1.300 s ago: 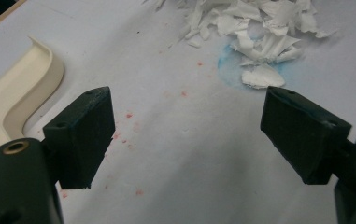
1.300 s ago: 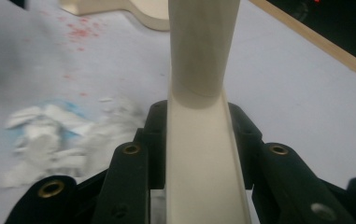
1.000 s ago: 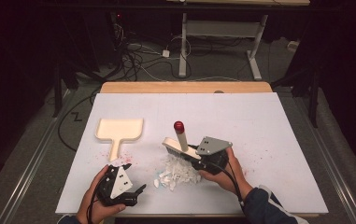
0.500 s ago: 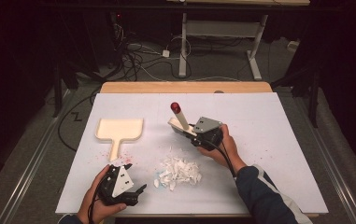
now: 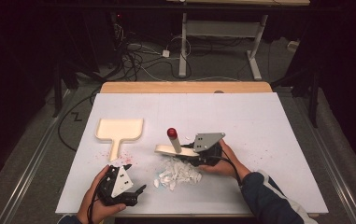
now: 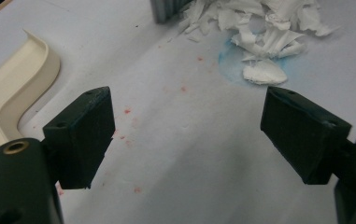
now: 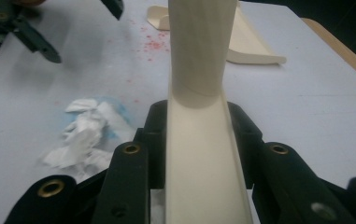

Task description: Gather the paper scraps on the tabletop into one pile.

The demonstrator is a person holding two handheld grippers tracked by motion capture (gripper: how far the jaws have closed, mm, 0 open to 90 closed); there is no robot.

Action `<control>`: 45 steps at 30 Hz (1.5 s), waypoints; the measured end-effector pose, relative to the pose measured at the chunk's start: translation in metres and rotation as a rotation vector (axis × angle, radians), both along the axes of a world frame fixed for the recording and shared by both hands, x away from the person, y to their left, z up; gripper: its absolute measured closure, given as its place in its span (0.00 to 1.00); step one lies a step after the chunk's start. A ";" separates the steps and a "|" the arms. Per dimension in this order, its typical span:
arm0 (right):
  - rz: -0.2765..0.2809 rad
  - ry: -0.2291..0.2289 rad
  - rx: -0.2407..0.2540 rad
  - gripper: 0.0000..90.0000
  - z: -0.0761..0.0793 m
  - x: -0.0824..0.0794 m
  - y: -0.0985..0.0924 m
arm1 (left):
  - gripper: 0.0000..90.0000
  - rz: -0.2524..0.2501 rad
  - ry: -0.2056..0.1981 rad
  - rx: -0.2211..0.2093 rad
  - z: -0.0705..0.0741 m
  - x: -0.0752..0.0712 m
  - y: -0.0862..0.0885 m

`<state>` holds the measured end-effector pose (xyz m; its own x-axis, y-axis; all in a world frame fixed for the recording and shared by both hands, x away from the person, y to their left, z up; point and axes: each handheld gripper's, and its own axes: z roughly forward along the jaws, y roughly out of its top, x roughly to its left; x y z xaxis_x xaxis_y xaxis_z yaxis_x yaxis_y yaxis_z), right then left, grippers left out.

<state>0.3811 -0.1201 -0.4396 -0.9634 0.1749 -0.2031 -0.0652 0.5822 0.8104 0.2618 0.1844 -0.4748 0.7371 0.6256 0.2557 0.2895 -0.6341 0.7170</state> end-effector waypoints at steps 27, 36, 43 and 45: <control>-0.691 -0.014 0.063 0.75 0.014 -0.070 -0.053 | 0.19 -0.011 -0.009 0.018 0.001 -0.003 -0.005; -0.654 0.024 0.080 0.75 -0.006 -0.079 -0.029 | 0.19 -0.015 -0.005 0.014 0.002 0.000 -0.005; -0.540 0.002 0.110 0.76 -0.002 -0.092 -0.002 | 0.19 -0.011 -0.007 0.009 0.002 -0.001 -0.004; -0.541 -0.010 0.114 0.76 -0.001 -0.091 -0.002 | 0.19 -0.010 -0.008 0.007 0.002 -0.001 -0.004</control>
<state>0.2897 -0.1222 -0.4403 -0.7280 0.6660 -0.1629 0.2109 0.4436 0.8711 0.2610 0.1804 -0.4727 0.7415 0.6162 0.2656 0.2773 -0.6418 0.7150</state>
